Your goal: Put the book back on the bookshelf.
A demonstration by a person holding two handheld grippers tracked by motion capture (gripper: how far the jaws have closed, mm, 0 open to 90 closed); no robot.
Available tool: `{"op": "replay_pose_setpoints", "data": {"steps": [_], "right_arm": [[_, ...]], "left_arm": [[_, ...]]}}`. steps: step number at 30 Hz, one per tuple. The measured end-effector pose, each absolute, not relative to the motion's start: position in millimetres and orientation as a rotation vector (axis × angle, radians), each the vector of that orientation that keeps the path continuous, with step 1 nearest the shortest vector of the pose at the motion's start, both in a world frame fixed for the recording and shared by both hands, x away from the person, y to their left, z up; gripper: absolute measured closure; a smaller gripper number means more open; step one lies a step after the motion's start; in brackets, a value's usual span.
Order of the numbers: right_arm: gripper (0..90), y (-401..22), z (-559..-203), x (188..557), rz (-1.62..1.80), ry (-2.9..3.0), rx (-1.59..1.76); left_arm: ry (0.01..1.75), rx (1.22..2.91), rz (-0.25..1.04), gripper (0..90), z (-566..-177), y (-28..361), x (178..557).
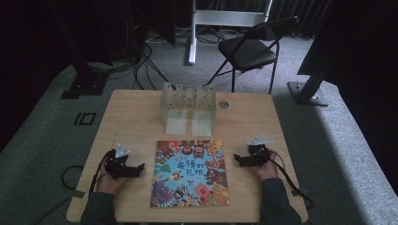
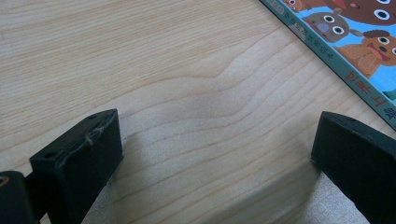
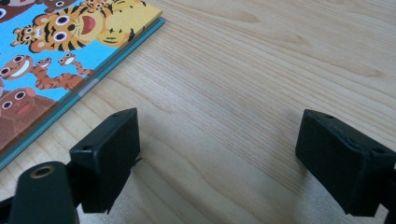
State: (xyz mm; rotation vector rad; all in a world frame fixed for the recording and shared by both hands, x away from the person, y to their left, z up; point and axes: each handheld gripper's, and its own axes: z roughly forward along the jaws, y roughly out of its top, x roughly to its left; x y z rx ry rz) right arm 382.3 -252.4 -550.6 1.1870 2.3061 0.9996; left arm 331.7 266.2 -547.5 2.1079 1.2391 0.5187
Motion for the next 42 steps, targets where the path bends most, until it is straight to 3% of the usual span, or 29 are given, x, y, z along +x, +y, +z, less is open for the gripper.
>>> {"op": "replay_pose_setpoints", "data": {"steps": [23, 30, 42], "right_arm": [[14.2, -252.1, -550.6, 382.5, 1.001, 2.301, 1.191], [26.7, -250.7, -547.0, 381.3, 1.029, 2.298, 1.214], [27.1, -231.3, -523.1, 375.2, 1.093, 2.302, 1.137]], "left_arm": [[1.245, 2.108, 0.521, 2.0, -547.3, 266.1, 332.0], [1.247, 2.106, 0.523, 2.0, -547.4, 265.8, 332.0], [1.269, 2.093, 0.531, 2.1, -547.5, 263.8, 331.2]]}}
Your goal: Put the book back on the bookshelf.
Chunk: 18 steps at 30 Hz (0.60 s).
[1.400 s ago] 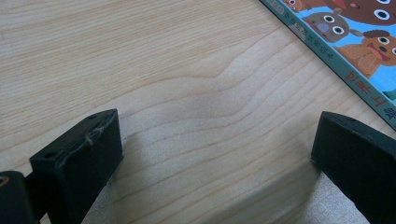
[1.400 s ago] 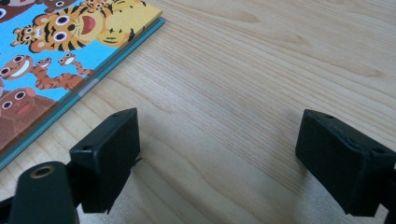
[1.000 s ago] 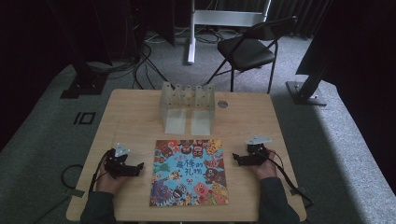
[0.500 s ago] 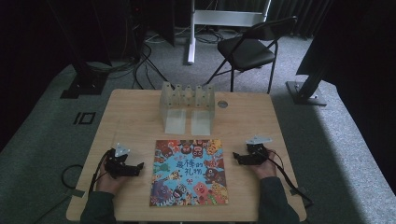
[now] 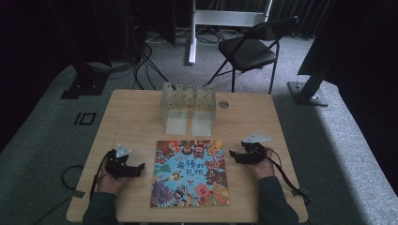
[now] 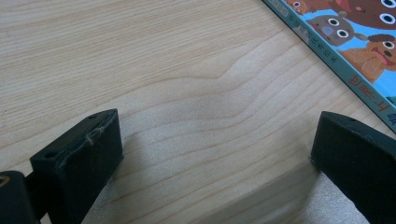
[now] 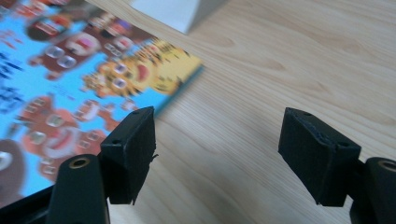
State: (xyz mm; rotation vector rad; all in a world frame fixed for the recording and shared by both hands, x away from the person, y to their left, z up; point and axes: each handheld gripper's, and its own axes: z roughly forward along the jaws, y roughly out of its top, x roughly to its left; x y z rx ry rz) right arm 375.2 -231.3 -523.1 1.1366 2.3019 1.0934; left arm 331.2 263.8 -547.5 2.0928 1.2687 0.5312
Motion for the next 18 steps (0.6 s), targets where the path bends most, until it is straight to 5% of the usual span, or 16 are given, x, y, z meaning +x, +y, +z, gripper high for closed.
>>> {"op": "replay_pose_setpoints", "data": {"steps": [18], "right_arm": [[27.0, -194.0, -508.0, 379.5, 1.094, 2.362, 0.995]], "left_arm": [[1.272, 2.089, 0.532, 2.0, -547.6, 263.2, 331.3]]}}
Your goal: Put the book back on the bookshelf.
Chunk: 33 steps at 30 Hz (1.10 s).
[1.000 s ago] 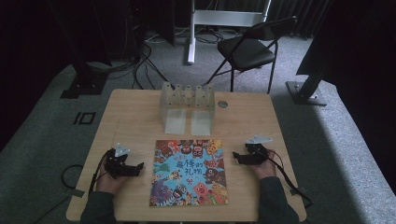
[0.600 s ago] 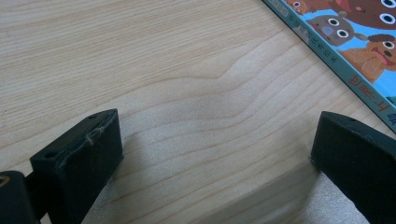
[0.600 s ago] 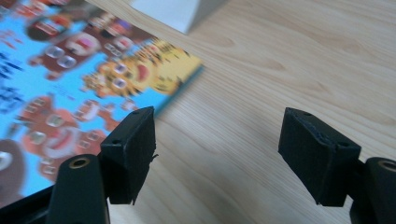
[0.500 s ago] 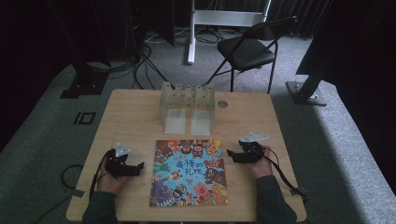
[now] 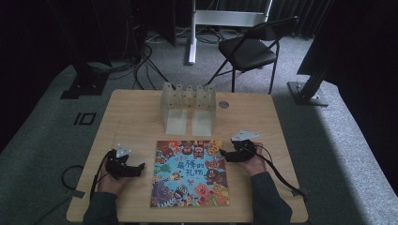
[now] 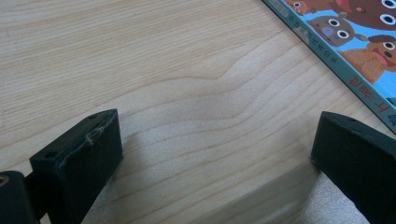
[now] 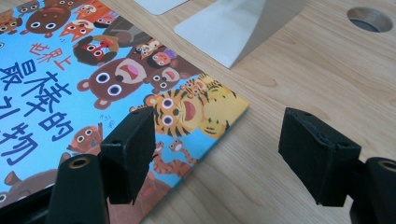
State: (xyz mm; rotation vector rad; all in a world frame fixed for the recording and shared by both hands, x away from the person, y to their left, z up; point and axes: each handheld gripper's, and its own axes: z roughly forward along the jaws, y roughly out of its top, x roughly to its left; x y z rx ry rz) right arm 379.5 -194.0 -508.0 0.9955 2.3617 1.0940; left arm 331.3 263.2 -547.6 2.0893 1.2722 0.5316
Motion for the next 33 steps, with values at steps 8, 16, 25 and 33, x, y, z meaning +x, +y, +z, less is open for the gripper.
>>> {"op": "replay_pose_setpoints", "data": {"steps": [8, 16, 25, 33], "right_arm": [[27.0, -185.3, -507.3, 385.7, 1.102, 2.369, 0.988], [27.0, -174.4, -510.2, 402.2, 1.099, 2.388, 0.982], [24.5, -169.5, -519.4, 419.0, 1.167, 2.410, 1.041], [18.8, -167.8, -527.4, 424.7, 1.197, 2.436, 1.044]], "left_arm": [[1.278, 2.086, 0.534, 2.1, -547.5, 262.8, 331.8], [1.277, 2.089, 0.533, 2.2, -547.3, 262.8, 331.9], [1.278, 2.080, 0.539, 5.1, -547.1, 261.7, 331.6], [1.306, 2.081, 0.538, 10.0, -543.7, 256.4, 330.4]]}}
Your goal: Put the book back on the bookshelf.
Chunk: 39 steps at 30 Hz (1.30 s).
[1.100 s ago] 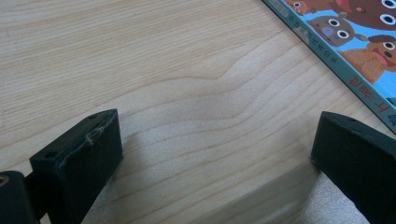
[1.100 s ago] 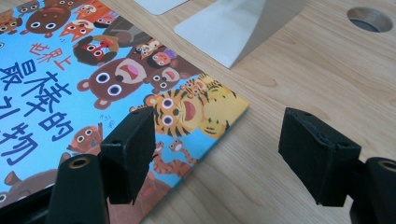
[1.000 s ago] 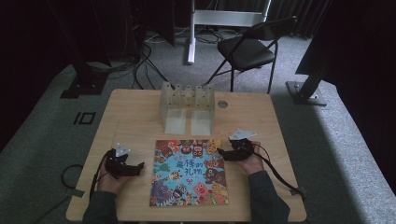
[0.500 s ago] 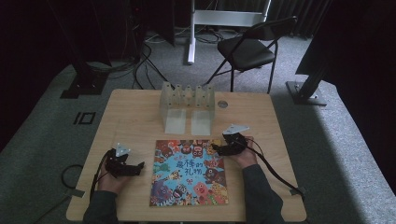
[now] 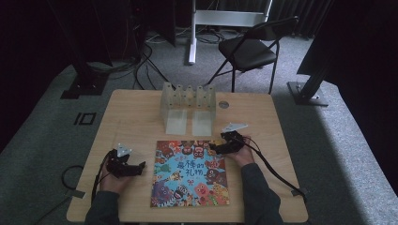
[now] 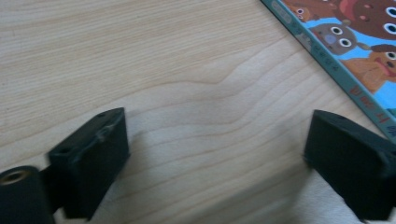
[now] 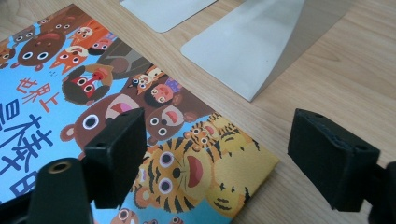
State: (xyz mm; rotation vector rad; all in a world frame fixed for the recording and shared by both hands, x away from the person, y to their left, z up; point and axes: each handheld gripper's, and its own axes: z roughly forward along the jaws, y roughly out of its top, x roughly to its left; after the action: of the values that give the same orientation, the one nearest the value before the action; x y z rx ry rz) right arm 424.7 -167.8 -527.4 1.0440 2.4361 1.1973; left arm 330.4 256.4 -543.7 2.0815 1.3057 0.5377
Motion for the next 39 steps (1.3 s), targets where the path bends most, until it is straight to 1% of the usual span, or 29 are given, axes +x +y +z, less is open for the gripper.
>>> {"op": "replay_pose_setpoints", "data": {"steps": [1, 2, 4, 7, 11, 13, 14, 15, 16, 18, 19, 24, 31, 39], "right_arm": [[18.4, -167.3, -528.2, 424.7, 1.198, 2.438, 1.040], [18.0, -166.8, -529.2, 424.7, 1.193, 2.442, 1.037], [18.0, -165.6, -531.2, 424.5, 1.191, 2.452, 1.030], [17.6, -164.4, -533.9, 424.9, 1.185, 2.460, 1.031], [17.6, -164.2, -537.2, 426.8, 1.169, 2.470, 1.042], [17.6, -164.4, -537.3, 427.2, 1.178, 2.473, 1.040], [17.7, -164.5, -537.1, 427.3, 1.182, 2.478, 1.040], [17.7, -164.8, -536.7, 427.4, 1.182, 2.482, 1.035], [17.6, -164.9, -536.9, 427.5, 1.176, 2.481, 1.034], [17.6, -165.5, -538.0, 428.8, 1.158, 2.476, 1.041], [17.6, -165.5, -538.0, 428.8, 1.158, 2.476, 1.041], [18.0, -166.8, -542.4, 430.5, 1.167, 2.492, 1.056], [18.5, -170.9, -543.2, 430.9, 1.239, 2.482, 1.090], [20.0, -179.8, -537.0, 432.8, 1.360, 2.460, 1.147]], "left_arm": [[1.285, 2.088, 0.527, 15.7, -542.4, 254.7, 329.2], [1.273, 2.088, 0.502, 17.2, -541.8, 252.6, 328.7], [1.244, 2.090, 0.468, 17.2, -540.5, 247.2, 327.3], [1.186, 2.091, 0.475, 17.0, -535.0, 236.1, 322.5], [1.074, 2.054, 0.474, 14.3, -522.3, 217.6, 308.4], [1.034, 2.054, 0.490, 5.6, -517.9, 207.3, 301.3], [0.983, 2.071, 0.491, 3.0, -515.1, 197.2, 294.1], [0.962, 2.075, 0.492, 2.2, -514.6, 192.9, 291.1], [0.962, 2.075, 0.492, 2.0, -514.6, 192.9, 291.1], [0.908, 2.112, 0.486, 1.9, -515.2, 176.2, 282.3], [0.908, 2.112, 0.486, 1.9, -515.2, 176.2, 282.3], [0.823, 2.163, 0.456, 1.9, -518.0, 151.8, 270.5], [0.738, 2.192, 0.450, 1.8, -517.9, 129.8, 255.0], [0.615, 2.249, 0.459, 1.8, -526.4, 100.3, 233.7]]}}
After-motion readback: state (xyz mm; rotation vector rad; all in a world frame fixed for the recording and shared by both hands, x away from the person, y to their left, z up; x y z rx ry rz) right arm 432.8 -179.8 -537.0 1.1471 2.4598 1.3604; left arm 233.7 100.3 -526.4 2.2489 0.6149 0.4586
